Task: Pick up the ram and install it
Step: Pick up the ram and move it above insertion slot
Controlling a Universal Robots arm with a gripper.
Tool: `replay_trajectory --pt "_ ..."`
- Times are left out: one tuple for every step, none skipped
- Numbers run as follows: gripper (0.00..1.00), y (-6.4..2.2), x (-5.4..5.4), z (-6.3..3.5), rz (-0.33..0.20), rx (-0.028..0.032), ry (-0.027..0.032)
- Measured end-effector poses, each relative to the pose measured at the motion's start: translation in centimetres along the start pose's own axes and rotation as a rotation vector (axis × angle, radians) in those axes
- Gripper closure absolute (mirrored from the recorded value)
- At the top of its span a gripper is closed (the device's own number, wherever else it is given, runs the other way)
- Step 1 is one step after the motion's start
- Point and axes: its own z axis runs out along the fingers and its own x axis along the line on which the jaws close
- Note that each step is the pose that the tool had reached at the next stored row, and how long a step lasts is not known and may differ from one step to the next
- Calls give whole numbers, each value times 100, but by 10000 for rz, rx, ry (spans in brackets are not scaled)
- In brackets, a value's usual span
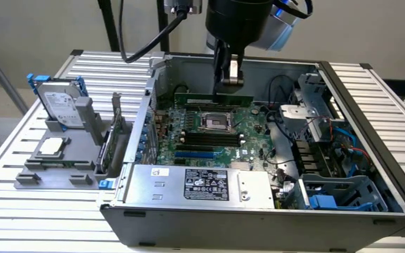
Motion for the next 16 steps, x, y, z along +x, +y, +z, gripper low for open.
replay_trajectory --pt "87 -15 -42 5 1 0 7" --pt "87 -30 -86 10 0 -1 15" --pt "87 -42 -128 16 0 -1 22" --pt "87 -53 -170 22 0 -1 28" --pt "87 -62 -209 29 0 -1 33" --pt "87 -70 -235 36 2 -1 35" --pt "87 -80 -253 43 7 0 34" --pt "87 -90 -260 49 31 2 33" --pt "87 -100 -262 56 72 4 31" --pt "87 -111 -263 64 127 10 28" --pt "87 -120 -263 72 191 14 26" --pt "87 -128 -262 80 266 20 24" --pt "87 -133 -262 89 346 26 20" --pt "87 -134 -261 97 440 33 16" --pt "87 -135 -262 105 520 42 14" --pt "87 -136 -266 113 566 62 15"
